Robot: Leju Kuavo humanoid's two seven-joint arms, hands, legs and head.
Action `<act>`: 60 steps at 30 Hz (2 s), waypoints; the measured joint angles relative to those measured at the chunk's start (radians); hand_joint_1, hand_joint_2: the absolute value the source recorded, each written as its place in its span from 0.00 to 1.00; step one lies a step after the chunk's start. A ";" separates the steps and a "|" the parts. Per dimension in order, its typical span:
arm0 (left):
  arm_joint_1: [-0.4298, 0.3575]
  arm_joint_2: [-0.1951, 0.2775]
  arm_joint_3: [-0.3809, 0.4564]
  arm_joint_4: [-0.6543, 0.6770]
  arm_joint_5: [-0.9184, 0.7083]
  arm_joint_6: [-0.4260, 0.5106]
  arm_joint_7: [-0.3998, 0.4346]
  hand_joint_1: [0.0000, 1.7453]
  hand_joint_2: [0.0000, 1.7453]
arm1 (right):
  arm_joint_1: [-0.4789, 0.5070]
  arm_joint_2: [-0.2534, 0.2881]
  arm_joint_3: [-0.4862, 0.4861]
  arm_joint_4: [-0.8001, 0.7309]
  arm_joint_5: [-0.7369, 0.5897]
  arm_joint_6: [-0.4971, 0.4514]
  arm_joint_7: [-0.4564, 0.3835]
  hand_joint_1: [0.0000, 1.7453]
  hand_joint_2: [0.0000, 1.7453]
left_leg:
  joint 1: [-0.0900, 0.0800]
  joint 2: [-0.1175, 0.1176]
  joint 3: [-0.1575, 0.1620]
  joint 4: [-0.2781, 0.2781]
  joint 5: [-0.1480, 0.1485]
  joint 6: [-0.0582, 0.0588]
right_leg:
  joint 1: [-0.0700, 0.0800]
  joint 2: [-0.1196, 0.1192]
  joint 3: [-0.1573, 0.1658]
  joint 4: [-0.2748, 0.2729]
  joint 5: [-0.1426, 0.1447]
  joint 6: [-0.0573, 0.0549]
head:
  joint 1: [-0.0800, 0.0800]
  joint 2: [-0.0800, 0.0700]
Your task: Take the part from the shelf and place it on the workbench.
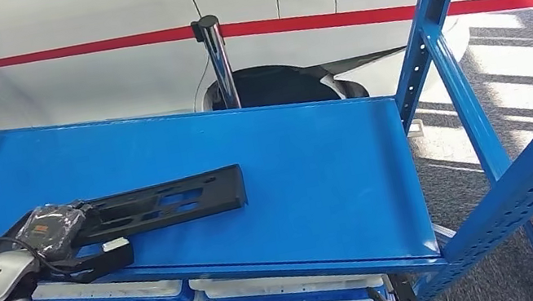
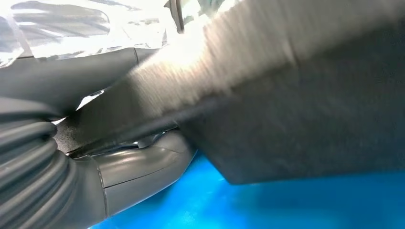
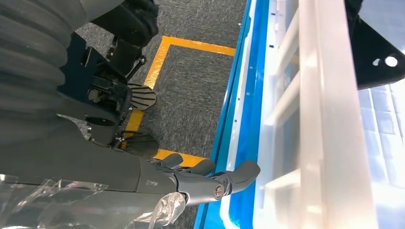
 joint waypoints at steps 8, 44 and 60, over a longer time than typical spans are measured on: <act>0.016 -0.013 0.054 -0.038 0.139 0.130 0.016 1.00 1.00 | 0.001 -0.001 0.000 0.000 -0.004 -0.002 0.000 0.00 1.00 | -0.004 0.001 0.145 -0.304 0.127 0.023 | 0.007 0.003 -0.002 0.000 0.000 0.020 | 0.001 0.000; 0.026 -0.231 0.291 -0.328 0.506 0.748 0.028 1.00 1.00 | -0.007 0.003 0.000 0.000 -0.001 -0.019 0.006 0.00 1.00 | 0.004 0.004 0.151 -0.307 0.129 0.053 | -0.007 0.005 -0.118 0.168 -0.077 0.056 | 0.006 0.000; 0.032 -0.245 0.313 -0.372 0.553 0.780 0.031 1.00 1.00 | -0.013 0.004 -0.001 0.000 -0.054 0.098 -0.021 0.00 1.00 | 0.008 0.003 0.014 -0.084 0.015 -0.006 | -0.005 0.000 0.007 -0.006 0.000 0.000 | 0.001 0.000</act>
